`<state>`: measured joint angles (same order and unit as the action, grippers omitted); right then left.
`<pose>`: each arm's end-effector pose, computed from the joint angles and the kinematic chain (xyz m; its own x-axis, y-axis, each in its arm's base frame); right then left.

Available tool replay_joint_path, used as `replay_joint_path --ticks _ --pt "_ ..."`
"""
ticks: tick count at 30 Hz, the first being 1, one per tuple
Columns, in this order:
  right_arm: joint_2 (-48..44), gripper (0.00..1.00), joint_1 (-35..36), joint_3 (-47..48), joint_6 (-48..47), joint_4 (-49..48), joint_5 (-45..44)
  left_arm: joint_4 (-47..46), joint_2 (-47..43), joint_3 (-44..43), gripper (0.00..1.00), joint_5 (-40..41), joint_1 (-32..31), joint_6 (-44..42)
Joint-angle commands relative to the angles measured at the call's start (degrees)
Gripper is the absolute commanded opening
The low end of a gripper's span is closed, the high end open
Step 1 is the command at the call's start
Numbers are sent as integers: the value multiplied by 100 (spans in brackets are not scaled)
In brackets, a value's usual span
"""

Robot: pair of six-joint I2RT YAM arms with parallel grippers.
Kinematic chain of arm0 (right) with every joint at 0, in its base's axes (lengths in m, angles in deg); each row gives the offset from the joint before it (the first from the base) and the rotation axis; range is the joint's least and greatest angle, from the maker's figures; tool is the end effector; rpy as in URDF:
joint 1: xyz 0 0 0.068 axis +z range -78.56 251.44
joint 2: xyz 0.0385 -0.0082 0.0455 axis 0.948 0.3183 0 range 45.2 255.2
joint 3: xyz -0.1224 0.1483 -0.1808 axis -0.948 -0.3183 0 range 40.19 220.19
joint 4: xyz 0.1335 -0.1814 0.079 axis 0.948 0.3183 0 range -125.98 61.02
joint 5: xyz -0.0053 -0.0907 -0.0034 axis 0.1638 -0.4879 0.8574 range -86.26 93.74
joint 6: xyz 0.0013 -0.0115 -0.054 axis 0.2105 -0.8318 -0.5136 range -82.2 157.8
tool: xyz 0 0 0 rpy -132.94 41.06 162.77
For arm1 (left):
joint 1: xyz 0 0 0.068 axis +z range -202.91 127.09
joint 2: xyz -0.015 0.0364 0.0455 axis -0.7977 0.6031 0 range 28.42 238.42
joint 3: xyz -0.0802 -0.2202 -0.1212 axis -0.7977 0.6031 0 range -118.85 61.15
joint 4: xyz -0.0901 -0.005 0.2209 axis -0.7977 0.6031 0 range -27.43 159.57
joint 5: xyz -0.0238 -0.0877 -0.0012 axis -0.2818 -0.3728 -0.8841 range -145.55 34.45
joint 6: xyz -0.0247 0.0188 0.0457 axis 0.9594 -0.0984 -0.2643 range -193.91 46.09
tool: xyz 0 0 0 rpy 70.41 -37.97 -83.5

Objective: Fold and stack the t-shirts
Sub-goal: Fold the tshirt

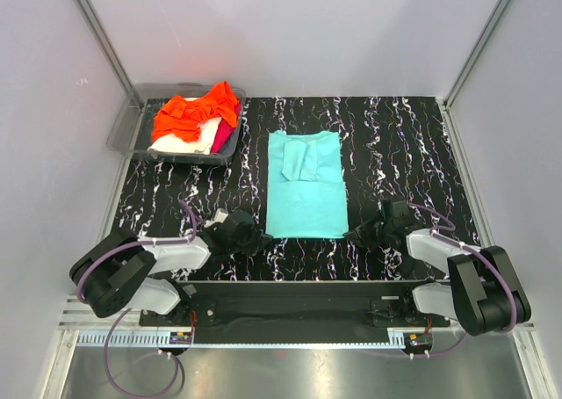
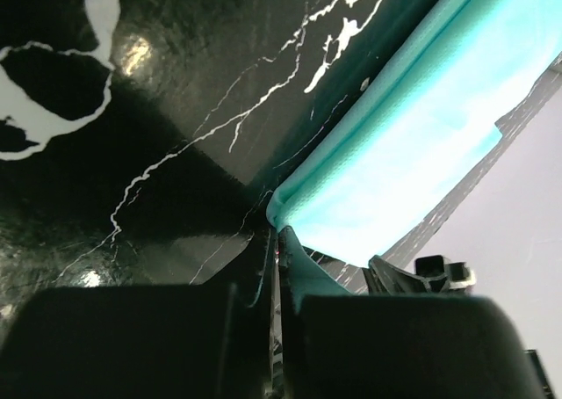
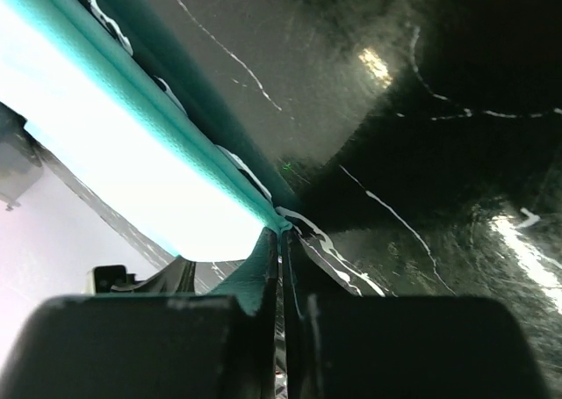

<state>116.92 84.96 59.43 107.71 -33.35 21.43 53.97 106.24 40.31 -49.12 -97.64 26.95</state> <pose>0.1770 0.0543 0.1270 -0.6419 0.7659 0.0376 0.6144 0.4843 0.6228 0.1527 -0.1452 0.1271 -0.5349 -0.8438 0.0430 -0.6434 0.3738 -0.6681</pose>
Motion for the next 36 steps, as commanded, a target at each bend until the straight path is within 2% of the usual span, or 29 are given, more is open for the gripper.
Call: replay_joint_path --ticks 1,5,9,16,18,22,26,29,33,36 --pt "88 0 37 53 -548 615 -328 253 -73 45 0 332 26 -557" --pt "-526 0 37 115 -803 1308 -65 761 -530 -165 0 25 17 -1233" --pt "-1894 0 46 220 -786 2632 111 1561 -1461 -315 0 -135 -176 -1657" --pt "-3330 0 168 553 -593 4367 454 3257 -3368 -193 0 -11 -755 -1246" --pt "-3655 0 204 790 -627 4857 446 3417 -3859 -105 0 -55 -888 -1130" --pt "-3981 0 221 1116 -803 5536 542 3926 -4292 -227 0 -11 -1291 -1007" --pt "-4272 0 230 1362 -838 5941 665 4033 -4170 -490 0 -28 -1494 -1173" --pt "-4220 0 230 1511 -874 6012 674 4085 -3644 -1173 0 -29 -1547 -1708" --pt "-3211 0 230 2056 -1128 5706 657 4357 -2827 -2290 0 463 -1521 -2508" --pt "-2220 0 204 2697 -1506 5547 481 4437 -2168 -3012 0 325 -1004 -3176"
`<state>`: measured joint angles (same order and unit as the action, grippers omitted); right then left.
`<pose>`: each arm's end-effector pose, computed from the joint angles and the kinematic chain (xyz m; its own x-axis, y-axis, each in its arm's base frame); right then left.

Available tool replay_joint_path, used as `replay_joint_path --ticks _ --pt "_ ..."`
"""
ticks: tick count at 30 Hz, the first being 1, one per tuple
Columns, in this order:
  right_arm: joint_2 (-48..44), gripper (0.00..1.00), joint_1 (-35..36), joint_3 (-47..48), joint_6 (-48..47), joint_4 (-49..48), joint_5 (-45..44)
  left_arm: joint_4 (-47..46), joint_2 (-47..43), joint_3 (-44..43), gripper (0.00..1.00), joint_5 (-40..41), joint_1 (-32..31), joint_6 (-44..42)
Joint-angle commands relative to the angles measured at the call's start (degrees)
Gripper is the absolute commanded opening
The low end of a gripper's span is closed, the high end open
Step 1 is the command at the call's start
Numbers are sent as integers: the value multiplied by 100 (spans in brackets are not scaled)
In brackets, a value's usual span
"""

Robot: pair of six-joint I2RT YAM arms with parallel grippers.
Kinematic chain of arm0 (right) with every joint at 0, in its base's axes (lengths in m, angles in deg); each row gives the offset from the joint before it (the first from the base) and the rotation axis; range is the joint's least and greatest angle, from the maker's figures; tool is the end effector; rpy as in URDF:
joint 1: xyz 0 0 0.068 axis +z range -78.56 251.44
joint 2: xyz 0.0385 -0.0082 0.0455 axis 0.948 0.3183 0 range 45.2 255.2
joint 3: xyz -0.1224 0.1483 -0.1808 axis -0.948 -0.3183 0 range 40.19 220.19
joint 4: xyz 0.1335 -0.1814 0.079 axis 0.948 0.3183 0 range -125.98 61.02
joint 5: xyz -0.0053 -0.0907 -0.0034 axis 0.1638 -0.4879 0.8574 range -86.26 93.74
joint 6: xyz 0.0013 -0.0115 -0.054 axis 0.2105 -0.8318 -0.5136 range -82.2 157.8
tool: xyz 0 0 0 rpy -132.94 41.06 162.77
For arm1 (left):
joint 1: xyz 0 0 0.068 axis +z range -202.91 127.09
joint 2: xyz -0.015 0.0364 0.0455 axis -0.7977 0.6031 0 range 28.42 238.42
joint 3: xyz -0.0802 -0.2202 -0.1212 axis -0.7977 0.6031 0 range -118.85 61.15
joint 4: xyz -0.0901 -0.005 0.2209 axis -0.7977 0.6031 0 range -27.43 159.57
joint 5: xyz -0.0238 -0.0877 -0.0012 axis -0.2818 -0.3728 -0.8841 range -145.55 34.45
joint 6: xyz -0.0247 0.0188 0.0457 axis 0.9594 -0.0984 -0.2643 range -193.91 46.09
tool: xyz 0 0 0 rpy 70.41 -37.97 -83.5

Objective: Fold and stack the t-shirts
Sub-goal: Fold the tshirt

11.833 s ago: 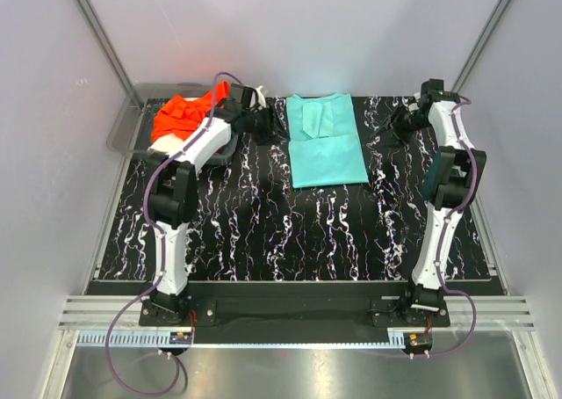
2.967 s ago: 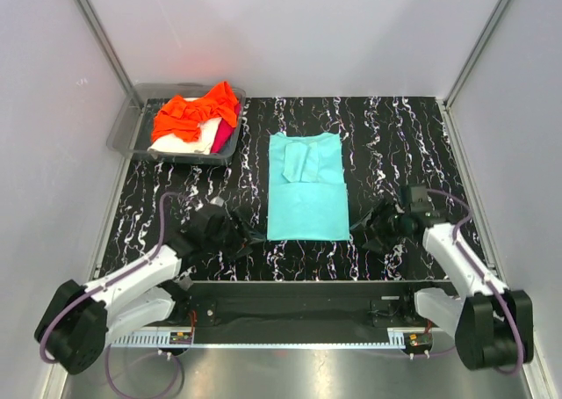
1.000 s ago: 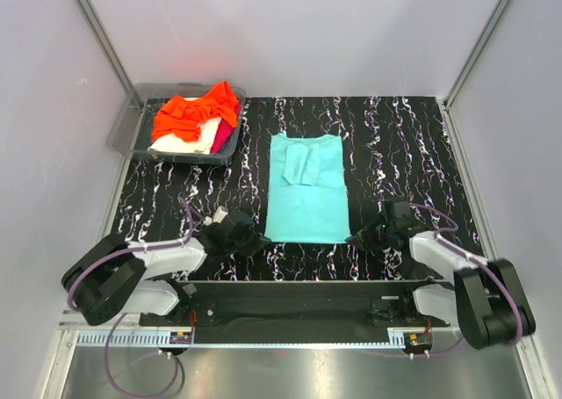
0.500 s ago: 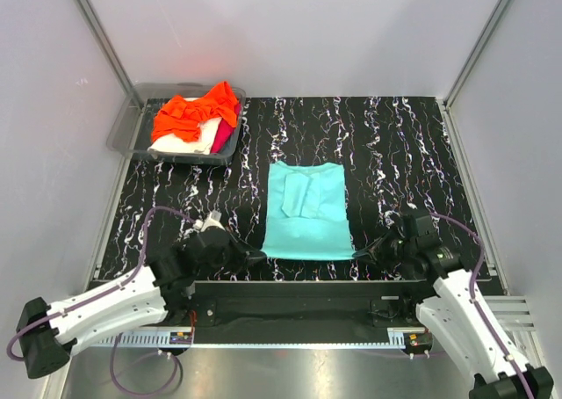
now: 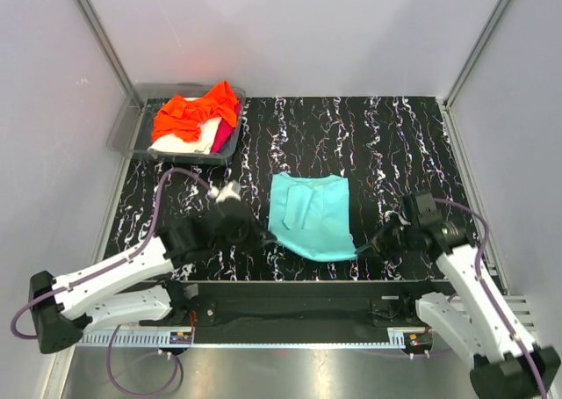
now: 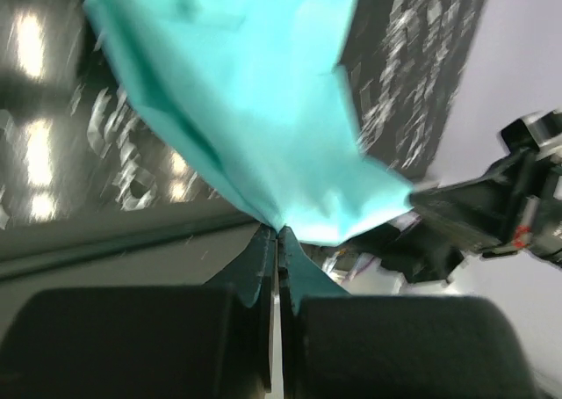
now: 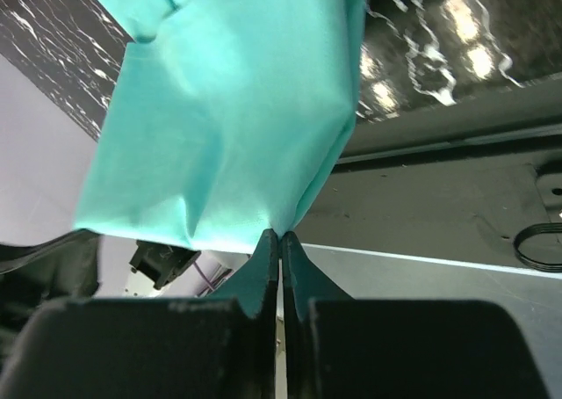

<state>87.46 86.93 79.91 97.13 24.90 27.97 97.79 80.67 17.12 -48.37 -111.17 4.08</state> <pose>0.0950 0.0423 0.2382 -0.8013 0.5918 0.0875 0.5268 0.6287 0.5721 0.0944 -0.1435 0.2662 -0.8539 -0.4643 -0.2351 -0.1881 0.6966 -0.6924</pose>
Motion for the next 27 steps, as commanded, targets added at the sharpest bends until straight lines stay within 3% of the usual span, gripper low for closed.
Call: replay_joint_path --ticks 1,7,14,27 --pt "966 0 -19 807 -536 -331 -147 29 557 -851 0 136 742 -1222" --pt "2733 0 -353 2020 -1229 -683 169 -182 2077 -2020 0 -866 1869 -2252" --pt "4498 0 -1074 3084 -1767 -868 1030 -393 3422 -3101 0 -1640 2582 -2693" --pt "6320 0 -1337 4658 -2057 -859 1497 -868 4793 -3876 0 -2326 3426 -2728"
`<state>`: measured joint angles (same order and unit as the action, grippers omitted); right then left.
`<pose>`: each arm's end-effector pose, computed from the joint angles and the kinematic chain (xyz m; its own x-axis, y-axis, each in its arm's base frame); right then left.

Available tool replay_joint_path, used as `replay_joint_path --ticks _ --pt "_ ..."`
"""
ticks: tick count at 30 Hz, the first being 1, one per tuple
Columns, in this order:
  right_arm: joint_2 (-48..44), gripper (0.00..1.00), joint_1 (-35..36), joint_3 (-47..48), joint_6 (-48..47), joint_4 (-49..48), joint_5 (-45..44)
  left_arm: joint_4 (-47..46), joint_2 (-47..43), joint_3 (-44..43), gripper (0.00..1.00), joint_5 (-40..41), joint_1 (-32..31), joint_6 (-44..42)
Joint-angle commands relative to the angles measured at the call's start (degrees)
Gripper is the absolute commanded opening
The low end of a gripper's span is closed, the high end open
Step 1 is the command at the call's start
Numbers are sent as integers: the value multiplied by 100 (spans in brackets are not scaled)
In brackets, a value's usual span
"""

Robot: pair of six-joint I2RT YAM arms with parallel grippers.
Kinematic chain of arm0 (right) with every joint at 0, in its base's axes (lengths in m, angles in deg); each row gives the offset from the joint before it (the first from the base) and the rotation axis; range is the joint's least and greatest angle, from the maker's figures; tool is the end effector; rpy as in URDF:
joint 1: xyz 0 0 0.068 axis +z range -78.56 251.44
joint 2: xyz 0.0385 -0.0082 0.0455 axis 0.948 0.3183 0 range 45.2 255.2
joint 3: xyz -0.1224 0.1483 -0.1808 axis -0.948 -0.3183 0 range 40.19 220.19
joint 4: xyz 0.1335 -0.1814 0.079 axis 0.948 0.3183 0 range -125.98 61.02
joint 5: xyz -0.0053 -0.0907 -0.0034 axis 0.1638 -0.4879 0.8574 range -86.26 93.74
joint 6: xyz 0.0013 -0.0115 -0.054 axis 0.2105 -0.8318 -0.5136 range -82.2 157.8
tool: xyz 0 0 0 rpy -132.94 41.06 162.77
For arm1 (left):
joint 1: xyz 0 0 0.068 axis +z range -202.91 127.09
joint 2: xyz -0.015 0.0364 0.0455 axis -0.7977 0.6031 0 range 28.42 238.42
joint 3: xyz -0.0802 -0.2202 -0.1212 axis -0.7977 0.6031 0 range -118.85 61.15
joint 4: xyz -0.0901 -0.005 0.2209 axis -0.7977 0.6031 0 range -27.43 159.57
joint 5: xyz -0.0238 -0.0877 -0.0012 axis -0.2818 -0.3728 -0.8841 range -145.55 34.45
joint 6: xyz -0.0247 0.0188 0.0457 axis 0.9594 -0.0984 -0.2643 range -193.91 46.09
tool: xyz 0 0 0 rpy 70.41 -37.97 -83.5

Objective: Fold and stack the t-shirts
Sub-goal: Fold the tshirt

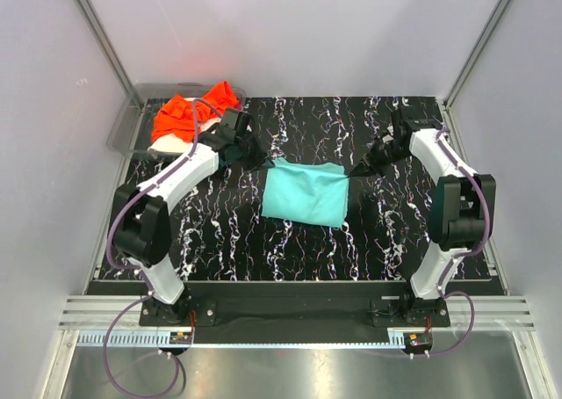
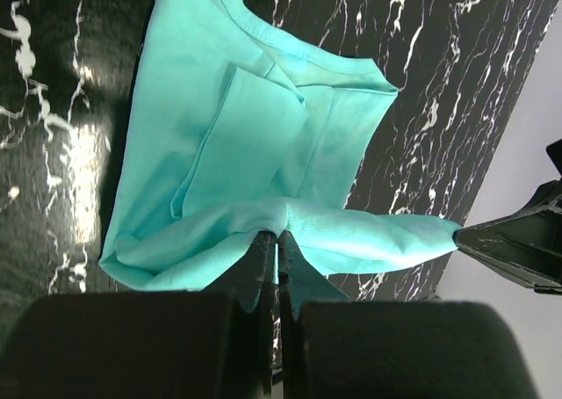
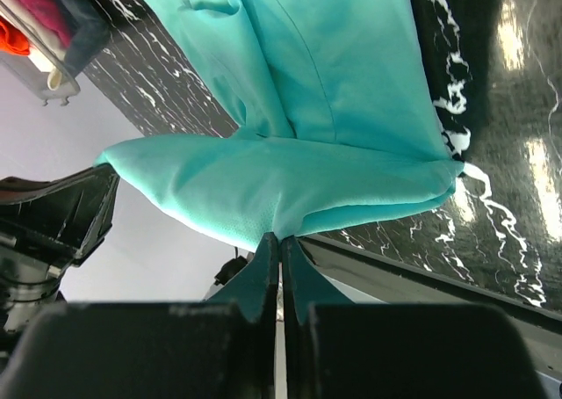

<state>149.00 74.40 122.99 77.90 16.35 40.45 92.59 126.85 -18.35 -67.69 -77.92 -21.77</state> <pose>0.3364 0.0399 0.2381 -0.8688 0.4721 0.1495 0.4536 0.6375 0.6228 0.3212 -0.1585 0.2671 -0.8446 -0.4577 -0.2778 -0.2091 0.7596 -0.6158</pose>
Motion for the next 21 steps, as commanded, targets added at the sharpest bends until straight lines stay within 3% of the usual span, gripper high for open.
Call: replay_joint_path --ticks 1,9,17,19,21 --pt "244 0 -85 472 -168 5 258 -409 281 -372 0 -464 180 -169" --pt "1316 7 -120 1193 -248 -65 311 -541 1072 -987 5 -596 523 -678" --pt "3143 7 -191 3345 -293 -127 460 -532 2546 -2490 1 -868 867 -1022" --pt "3408 15 -182 3906 -152 -153 609 -524 2803 -2893 9 -1026 954 -934" --pt "3698 29 -191 4190 -116 -145 540 -358 3197 -3245 24 -984 990 -1082"
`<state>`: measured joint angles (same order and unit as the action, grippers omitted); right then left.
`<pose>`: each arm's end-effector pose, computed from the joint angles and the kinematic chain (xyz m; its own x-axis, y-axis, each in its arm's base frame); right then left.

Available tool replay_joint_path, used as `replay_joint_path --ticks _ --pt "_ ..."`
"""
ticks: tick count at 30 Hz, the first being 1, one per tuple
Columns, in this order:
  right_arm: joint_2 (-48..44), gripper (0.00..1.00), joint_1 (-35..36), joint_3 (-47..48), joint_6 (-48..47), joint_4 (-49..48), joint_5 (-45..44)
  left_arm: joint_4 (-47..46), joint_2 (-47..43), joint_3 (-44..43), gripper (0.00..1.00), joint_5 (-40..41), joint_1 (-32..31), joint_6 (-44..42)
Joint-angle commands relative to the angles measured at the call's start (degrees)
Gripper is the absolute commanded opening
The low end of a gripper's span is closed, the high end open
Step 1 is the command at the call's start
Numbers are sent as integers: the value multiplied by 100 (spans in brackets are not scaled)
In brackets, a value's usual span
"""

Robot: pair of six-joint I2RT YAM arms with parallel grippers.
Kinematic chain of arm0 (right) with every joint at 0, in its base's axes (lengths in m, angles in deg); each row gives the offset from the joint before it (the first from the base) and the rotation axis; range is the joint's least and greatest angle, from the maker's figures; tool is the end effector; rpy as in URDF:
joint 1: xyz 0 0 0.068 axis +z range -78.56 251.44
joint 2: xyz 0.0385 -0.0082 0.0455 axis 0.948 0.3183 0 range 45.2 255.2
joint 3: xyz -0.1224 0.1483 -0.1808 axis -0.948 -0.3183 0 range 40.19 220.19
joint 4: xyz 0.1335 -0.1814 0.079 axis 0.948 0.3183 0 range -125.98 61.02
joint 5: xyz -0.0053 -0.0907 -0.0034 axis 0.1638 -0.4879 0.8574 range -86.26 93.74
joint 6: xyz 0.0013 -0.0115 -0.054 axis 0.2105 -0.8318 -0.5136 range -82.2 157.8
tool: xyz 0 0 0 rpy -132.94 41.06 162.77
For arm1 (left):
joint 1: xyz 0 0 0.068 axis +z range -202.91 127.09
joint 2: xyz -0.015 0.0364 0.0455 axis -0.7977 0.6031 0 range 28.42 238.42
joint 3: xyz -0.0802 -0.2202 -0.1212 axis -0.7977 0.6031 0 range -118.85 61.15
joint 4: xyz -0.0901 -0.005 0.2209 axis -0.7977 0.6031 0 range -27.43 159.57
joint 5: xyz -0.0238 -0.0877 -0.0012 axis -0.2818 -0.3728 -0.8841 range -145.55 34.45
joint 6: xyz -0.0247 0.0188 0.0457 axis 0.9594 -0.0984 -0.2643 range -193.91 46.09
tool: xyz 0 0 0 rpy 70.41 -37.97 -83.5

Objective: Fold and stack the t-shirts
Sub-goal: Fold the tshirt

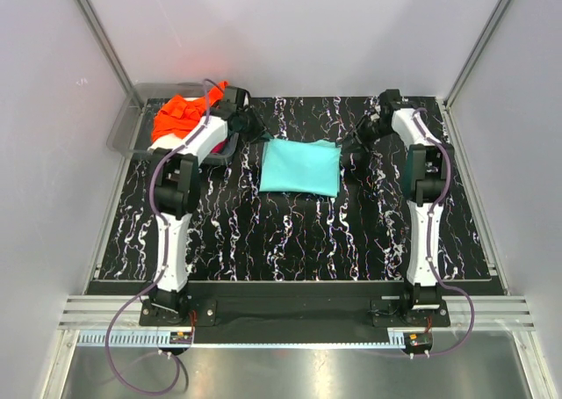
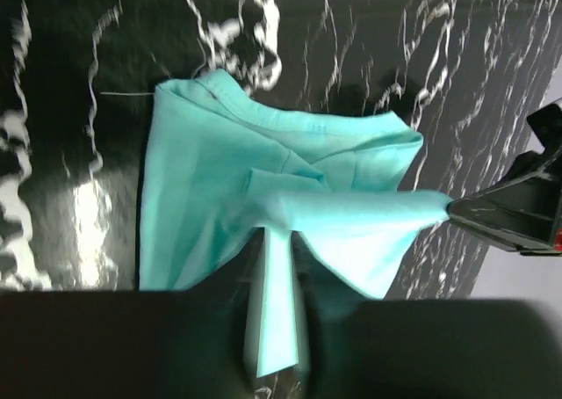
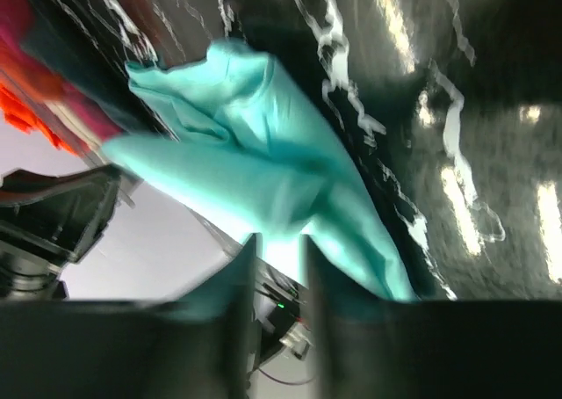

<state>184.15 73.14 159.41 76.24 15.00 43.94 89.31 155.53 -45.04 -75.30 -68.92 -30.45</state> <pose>0.4730 0.0383 0.1659 -0.8856 0.4487 0.1201 0.4018 0.6104 0.6826 0.4528 -0.1431 0.2131 -0.8448 -0.4311 -0.3170 -0.1415 0.7513 -0.6446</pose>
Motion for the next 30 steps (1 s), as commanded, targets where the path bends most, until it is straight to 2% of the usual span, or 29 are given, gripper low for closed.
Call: replay_joint_path --ticks 1,2,5,6,7,10,16,17,20,25,30 --pt "245 44 -55 802 41 -1 85 32 436 -909 27 -153 89 -302" --pt "403 49 -90 961 15 34 67 155 507 -1069 31 135 98 -408" --pt "396 57 -134 1358 -125 157 67 384 377 -1246 38 383 133 -689" --pt "317 61 -134 1358 -317 193 -12 376 89 -1185 45 462 116 -881" --pt "116 67 -134 1306 -441 210 -82 384 -62 -1054 46 507 107 -1005" --pt "-149 73 -126 789 -767 184 -110 384 -597 -520 49 464 45 -1392" --pt "-650 76 -64 -600 -1092 -149 -74 297 -1065 825 52 68 -51 -1858" --pt "-790 76 -47 -767 -1119 -350 -39 244 -1100 950 55 15 -69 -1929" --pt "-905 80 24 -1225 -1215 -589 -21 226 -943 1127 56 -37 -157 -2280" --pt "-914 81 278 -1664 -1444 -642 -214 270 -1091 1407 53 329 -227 -2378" --pt "-1063 75 490 -2234 -1392 -852 -408 261 -2047 1855 53 718 -464 -2316"
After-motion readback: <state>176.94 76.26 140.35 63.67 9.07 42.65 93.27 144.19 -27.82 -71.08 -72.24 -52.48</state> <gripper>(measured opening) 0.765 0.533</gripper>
